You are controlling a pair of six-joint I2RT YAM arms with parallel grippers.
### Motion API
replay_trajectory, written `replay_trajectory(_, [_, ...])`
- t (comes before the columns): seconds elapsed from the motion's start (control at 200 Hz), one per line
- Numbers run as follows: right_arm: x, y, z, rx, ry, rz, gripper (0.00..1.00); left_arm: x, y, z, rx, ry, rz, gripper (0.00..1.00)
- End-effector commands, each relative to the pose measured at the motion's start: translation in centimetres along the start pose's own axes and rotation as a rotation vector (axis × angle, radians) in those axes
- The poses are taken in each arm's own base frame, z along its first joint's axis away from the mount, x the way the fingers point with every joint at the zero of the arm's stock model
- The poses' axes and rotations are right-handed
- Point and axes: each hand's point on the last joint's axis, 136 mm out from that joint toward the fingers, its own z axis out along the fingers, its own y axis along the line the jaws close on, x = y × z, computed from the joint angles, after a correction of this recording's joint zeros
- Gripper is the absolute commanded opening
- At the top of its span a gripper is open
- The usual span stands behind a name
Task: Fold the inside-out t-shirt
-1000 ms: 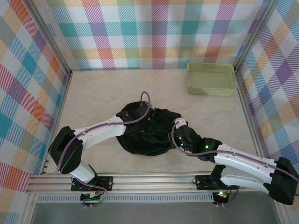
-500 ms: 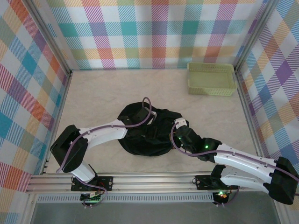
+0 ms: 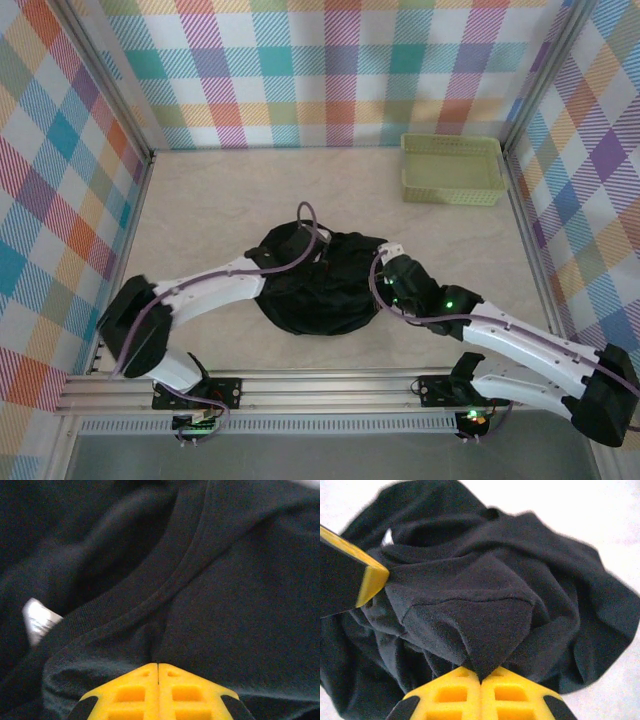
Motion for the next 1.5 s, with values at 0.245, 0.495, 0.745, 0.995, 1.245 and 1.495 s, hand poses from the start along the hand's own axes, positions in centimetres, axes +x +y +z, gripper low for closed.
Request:
replay_trajectory(0.245, [-12.4,8.6,-4.7,-0.306,-0.178,-0.231,0.0,-9.6,2.8,-21.1,-0.025,-0.512,-0.085,0.0])
replay_trajectory(0.495, [-13.4,11.5,-3.6,-0.419,-0.158,-0.23,0.0,-10.2,4.3,-29.8,-0.021,-0.646,-0.097,0.0])
replay_trajectory(0.745, [-3.6,8.1,2.7,-0.312,0.094,-0.12,0.0,-5.3,6.0,-15.7,-0.157,-0.322,-0.155,0.0])
replay_trajectory(0.995, [-0.2,7.4,4.0,-0.305,0.167,-0.043,0.0,0.9,0.3,-8.8,0.096,-0.068,-0.008,0.42])
replay_trajectory(1.245, [-1.6,8.4,3.3,-0.354,0.134,-0.005,0.0,6.8,-2.1,-6.5,0.205,-0.023,0.069,0.78])
replay_trajectory(1.495, [-1.7,9.7,3.3,-0.416,0.152,0.02,0.04,6.9,-1.7,-2.8,0.119,-0.045,0.038,0.8])
